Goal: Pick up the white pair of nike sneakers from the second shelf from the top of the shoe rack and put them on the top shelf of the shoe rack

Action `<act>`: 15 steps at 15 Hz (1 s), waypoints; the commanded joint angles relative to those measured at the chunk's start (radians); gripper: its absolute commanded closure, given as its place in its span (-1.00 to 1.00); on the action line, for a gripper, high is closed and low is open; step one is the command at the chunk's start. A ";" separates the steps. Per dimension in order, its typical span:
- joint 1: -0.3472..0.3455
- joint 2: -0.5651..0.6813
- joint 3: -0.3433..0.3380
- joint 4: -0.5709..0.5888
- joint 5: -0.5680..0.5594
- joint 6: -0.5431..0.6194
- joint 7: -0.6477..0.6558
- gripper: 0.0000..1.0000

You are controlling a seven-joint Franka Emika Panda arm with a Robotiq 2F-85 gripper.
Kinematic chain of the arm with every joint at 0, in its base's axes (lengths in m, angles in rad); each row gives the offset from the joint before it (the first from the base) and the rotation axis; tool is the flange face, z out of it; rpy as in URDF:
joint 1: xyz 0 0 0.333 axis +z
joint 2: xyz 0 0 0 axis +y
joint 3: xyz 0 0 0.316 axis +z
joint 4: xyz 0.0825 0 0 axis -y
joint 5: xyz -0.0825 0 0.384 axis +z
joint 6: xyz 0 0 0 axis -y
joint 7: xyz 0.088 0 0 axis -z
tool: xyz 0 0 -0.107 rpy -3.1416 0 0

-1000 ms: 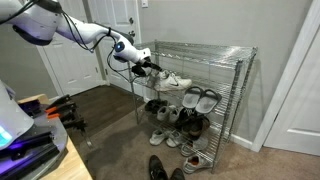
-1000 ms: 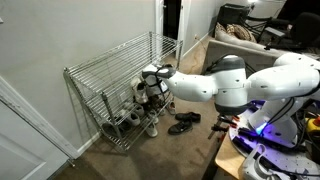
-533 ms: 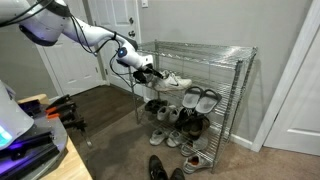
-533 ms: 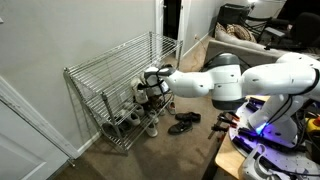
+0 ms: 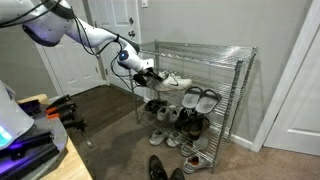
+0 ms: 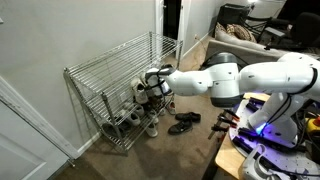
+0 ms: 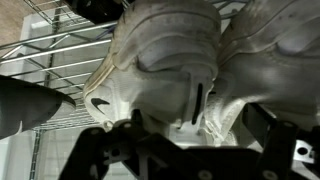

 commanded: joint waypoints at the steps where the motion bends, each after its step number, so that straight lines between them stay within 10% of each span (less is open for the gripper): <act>1: 0.009 0.000 0.026 0.000 0.000 -0.011 -0.030 -1.00; 6: 0.054 0.000 0.027 -0.004 -0.001 -0.015 -0.038 -1.00; 7: 0.061 0.000 0.030 -0.005 -0.002 -0.016 -0.048 -0.55; 15: 0.073 0.000 0.048 -0.019 -0.003 -0.031 -0.075 0.42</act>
